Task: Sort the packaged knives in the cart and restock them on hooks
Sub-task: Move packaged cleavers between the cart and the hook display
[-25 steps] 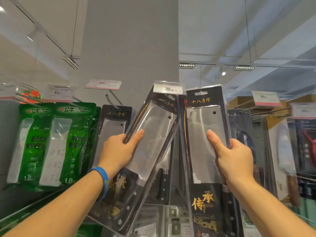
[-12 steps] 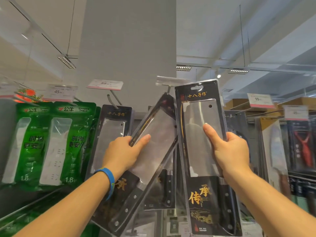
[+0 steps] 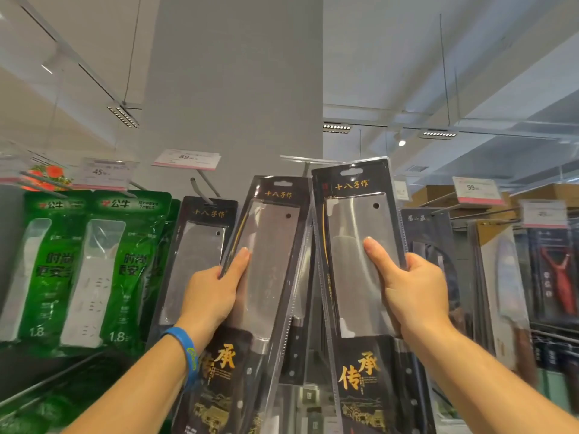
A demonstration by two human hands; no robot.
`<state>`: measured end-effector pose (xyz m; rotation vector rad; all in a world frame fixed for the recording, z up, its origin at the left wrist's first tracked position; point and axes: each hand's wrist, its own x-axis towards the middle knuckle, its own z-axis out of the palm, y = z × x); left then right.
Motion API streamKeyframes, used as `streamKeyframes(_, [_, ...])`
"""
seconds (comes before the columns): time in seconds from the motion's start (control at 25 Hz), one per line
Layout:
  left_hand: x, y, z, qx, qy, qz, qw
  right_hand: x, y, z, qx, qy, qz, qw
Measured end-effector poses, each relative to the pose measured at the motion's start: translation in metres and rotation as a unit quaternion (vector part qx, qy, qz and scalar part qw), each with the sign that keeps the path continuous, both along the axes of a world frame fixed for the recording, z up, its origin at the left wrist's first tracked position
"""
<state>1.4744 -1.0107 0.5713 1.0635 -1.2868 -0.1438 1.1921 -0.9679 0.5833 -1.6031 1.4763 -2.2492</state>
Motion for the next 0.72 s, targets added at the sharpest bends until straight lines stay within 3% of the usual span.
streamKeyframes(0.16, [0.0, 0.017, 0.016, -0.067, -0.11, 0.066, 0.989, 0.003, -0.004, -0.002, 0.019, -0.069, 0.019, 0.997])
streamKeyframes(0.24, [-0.004, 0.019, 0.018, -0.064, -0.13, 0.083, 0.986, 0.005, -0.001, -0.005, 0.004, -0.052, 0.01, 0.999])
streamKeyframes(0.44, [-0.01, 0.007, 0.011, -0.026, -0.096, 0.058, 0.993, 0.009, 0.012, -0.001, -0.057, -0.023, -0.01, 0.998])
streamKeyframes(0.72, [-0.014, 0.005, 0.016, 0.035, -0.02, 0.016, 0.999, -0.001, 0.016, -0.008, -0.021, -0.032, -0.001, 0.999])
